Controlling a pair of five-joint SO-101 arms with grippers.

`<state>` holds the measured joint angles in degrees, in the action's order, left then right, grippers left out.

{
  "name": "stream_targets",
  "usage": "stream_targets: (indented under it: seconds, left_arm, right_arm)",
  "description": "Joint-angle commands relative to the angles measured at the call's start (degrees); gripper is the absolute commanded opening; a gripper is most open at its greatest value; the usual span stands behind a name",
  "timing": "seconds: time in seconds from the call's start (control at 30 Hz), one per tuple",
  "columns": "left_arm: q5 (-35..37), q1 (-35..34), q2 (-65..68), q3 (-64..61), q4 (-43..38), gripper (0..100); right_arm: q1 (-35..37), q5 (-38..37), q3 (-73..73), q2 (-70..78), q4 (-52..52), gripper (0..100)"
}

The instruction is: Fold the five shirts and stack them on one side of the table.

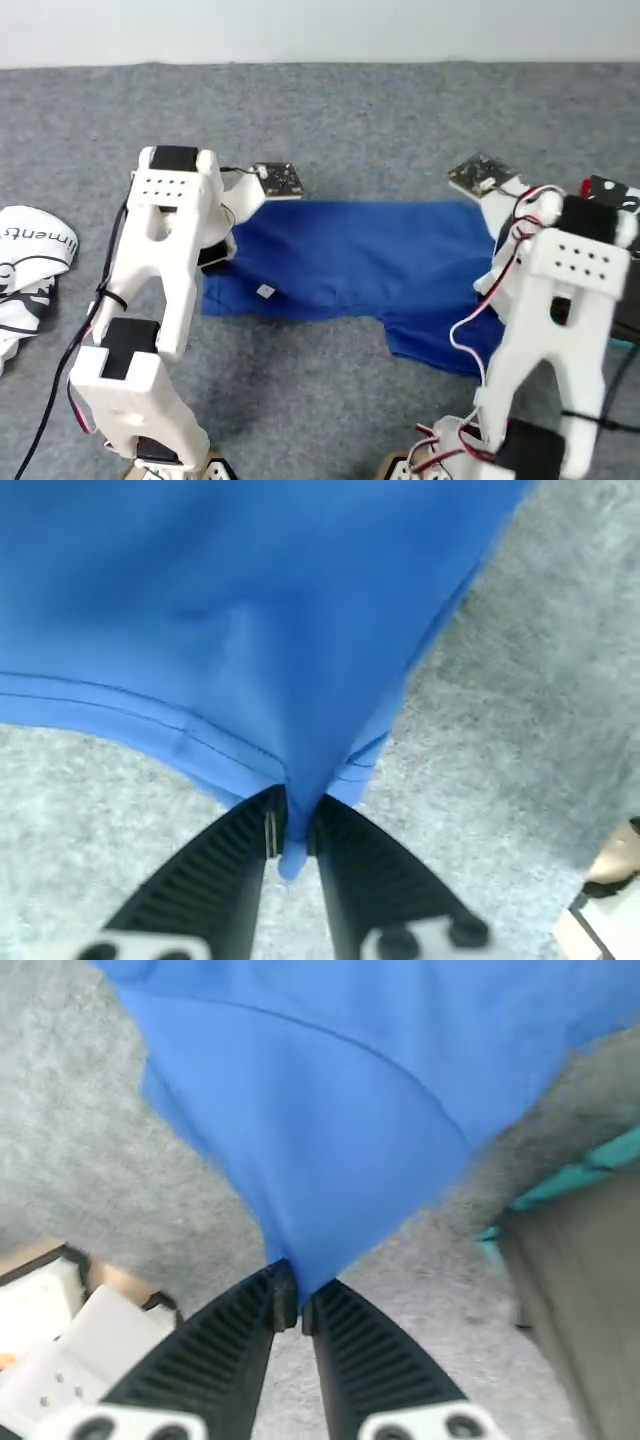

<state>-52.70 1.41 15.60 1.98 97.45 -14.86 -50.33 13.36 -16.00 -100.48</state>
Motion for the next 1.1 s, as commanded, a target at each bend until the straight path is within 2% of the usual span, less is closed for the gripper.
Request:
stream_targets:
  seconds: [0.0,0.27,0.37,0.47,0.67,0.77,1.07]
  left_arm:
    - [1.41,-0.62,-0.35,-0.92,-3.69,2]
    - [8.44,-0.53,2.55,-0.57,-9.32,7]
    - [9.05,-0.18,2.55,-0.31,-9.23,7]
    - [9.14,-0.35,2.55,2.24,-6.59,7]
    - [11.16,-0.35,2.55,12.35,1.93,7]
    - [11.34,-0.79,1.85,15.52,3.08,7]
    - [10.99,-0.35,-9.93,9.19,3.08,7]
  right_arm:
    - [-1.54,-0.18,1.23,4.70,-0.04,1.5]
    - [-5.14,-0.26,1.14,13.93,6.20,2.4]
    - [-5.05,-0.09,0.97,13.93,6.29,10.5]
    - [-5.49,2.02,-2.20,13.93,5.85,16.2]
    - [-6.02,3.34,-10.73,13.93,-1.19,16.9]
    - [-6.64,3.52,-12.75,13.85,-2.42,16.7]
    - [-7.87,3.52,-11.52,10.95,-2.33,16.6]
